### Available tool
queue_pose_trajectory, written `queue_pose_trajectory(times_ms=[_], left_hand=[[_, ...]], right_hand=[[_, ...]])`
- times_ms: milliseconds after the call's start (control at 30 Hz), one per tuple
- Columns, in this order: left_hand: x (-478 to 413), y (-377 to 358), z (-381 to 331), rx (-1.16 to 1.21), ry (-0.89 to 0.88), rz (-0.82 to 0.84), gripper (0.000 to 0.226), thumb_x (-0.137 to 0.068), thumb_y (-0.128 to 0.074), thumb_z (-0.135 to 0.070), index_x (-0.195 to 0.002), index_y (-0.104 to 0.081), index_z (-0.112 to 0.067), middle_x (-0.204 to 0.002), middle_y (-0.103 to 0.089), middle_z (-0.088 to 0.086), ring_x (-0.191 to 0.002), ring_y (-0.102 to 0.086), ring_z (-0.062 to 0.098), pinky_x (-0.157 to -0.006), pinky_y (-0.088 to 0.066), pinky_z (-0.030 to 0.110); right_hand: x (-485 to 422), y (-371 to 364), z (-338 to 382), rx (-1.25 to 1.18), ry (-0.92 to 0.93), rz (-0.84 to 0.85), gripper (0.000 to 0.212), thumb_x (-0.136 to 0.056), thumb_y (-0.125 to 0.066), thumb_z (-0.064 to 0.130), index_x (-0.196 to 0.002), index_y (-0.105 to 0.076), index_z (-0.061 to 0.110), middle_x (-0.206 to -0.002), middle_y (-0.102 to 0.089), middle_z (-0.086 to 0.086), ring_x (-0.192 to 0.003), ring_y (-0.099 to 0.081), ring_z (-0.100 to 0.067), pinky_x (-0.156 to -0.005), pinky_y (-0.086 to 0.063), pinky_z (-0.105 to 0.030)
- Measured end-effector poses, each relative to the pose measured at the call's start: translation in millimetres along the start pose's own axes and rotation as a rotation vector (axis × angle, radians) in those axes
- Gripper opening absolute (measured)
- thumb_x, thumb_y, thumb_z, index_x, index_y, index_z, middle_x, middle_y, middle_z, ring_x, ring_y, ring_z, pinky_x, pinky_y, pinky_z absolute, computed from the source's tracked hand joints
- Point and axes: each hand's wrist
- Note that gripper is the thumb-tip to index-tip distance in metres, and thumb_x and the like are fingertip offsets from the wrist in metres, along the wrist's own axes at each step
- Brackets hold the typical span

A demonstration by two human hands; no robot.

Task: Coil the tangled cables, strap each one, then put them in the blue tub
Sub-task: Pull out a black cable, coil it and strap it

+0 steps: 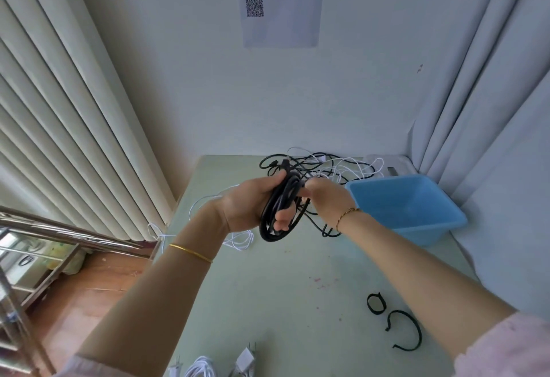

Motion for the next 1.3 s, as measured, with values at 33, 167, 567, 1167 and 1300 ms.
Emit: queue_pose_trajectory(times_ms=[33, 167, 567, 1167, 1300], left_hand=[[0, -1, 1, -0.024, 0.006, 0.026, 0.068, -0.098, -0.017, -0.046, -0.140, -0.035, 0.004, -0.054, -0.048, 0.003, -0.051, -0.047, 0.021, -0.060, -0.042, 0.029], [-2, -2, 3, -0.119, 0.061, 0.074, 0.065, -0.100, -0.021, -0.046, -0.139, -0.035, 0.003, -0.057, -0.051, 0.004, -0.052, -0.047, 0.022, -0.061, -0.039, 0.031], [-18, -9, 13, -0.334, 0.057, -0.181, 0.053, -0.103, -0.014, -0.045, -0.089, -0.049, -0.008, -0.071, -0.060, 0.004, -0.063, -0.055, 0.020, -0.072, -0.039, 0.033], [-49, 13, 13, 0.226, -0.161, -0.765, 0.053, -0.099, -0.027, -0.055, -0.098, -0.060, -0.013, -0.090, -0.064, 0.002, -0.085, -0.060, 0.014, -0.078, -0.046, 0.027], [-40, 15, 1, 0.284, -0.314, -0.732, 0.069, -0.100, -0.014, -0.055, -0.097, -0.063, -0.007, -0.074, -0.066, 0.004, -0.063, -0.057, 0.015, -0.059, -0.041, 0.027]], right_hand=[[-4, 5, -3, 0.034, 0.018, -0.034, 0.013, -0.087, -0.047, -0.001, -0.085, -0.050, 0.011, -0.086, -0.052, -0.005, -0.080, -0.053, -0.025, -0.057, -0.035, -0.028], [-11, 26, -10, 0.180, 0.078, -0.146, 0.019, -0.078, -0.061, -0.001, -0.086, -0.053, 0.015, -0.107, -0.049, -0.006, -0.099, -0.049, -0.028, -0.064, -0.032, -0.029], [-14, 60, 15, 0.371, 0.184, -0.434, 0.021, -0.053, -0.079, 0.005, -0.066, -0.064, 0.012, -0.070, -0.060, -0.002, -0.081, -0.061, -0.027, -0.100, -0.045, -0.047], [38, 44, 59, -0.318, -0.014, -0.285, 0.023, -0.098, -0.042, 0.019, -0.115, -0.052, 0.010, -0.100, -0.062, -0.006, -0.088, -0.058, -0.028, -0.063, -0.035, -0.031], [61, 7, 58, -0.423, -0.001, -0.209, 0.019, -0.100, -0.038, 0.021, -0.102, -0.051, 0.007, -0.074, -0.051, -0.001, -0.063, -0.046, -0.022, -0.058, -0.030, -0.029]])
Point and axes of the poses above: each hand's wrist, its own x-axis away from the middle knuckle, its own y-axis out of the back of the hand, z = x × y
